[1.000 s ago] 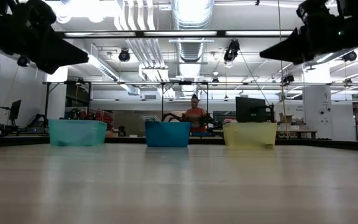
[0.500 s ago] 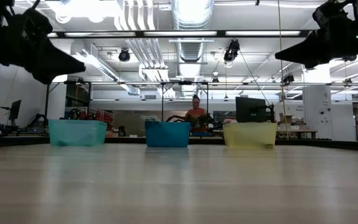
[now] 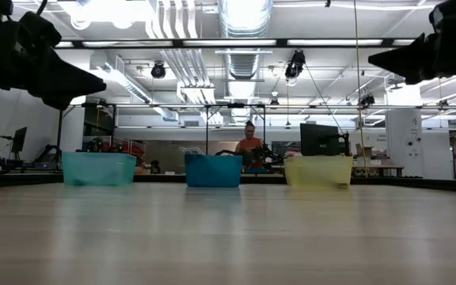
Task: Sort silverware by color (type)
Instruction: Return to Home Position
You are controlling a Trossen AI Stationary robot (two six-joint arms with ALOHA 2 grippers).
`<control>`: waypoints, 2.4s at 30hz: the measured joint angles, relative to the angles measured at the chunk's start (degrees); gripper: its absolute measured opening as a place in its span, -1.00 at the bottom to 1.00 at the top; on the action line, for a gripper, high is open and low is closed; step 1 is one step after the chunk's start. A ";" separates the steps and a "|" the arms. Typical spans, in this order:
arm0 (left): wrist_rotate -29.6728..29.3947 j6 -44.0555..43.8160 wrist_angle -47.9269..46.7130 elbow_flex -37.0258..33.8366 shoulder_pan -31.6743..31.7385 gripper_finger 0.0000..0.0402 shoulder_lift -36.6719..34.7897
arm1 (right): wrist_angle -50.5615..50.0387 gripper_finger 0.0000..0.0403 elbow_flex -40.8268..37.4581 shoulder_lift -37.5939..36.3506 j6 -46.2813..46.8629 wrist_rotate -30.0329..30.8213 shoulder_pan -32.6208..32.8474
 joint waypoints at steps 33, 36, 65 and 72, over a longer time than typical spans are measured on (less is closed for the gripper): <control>6.45 -5.49 3.67 -1.14 -0.02 -0.62 3.67 | 0.73 -0.95 -4.21 1.78 15.19 4.43 0.00; 6.45 -5.51 3.68 -1.14 -0.02 -0.62 3.81 | 0.71 -0.95 -4.21 1.78 15.17 4.43 0.00; 6.45 -5.51 3.72 -1.05 -0.02 -0.62 4.04 | 0.64 -0.95 -4.19 1.78 15.17 4.43 0.00; 6.45 -5.52 3.74 -1.03 -0.02 -0.62 4.04 | 0.62 -0.95 -4.19 1.78 15.17 4.43 0.00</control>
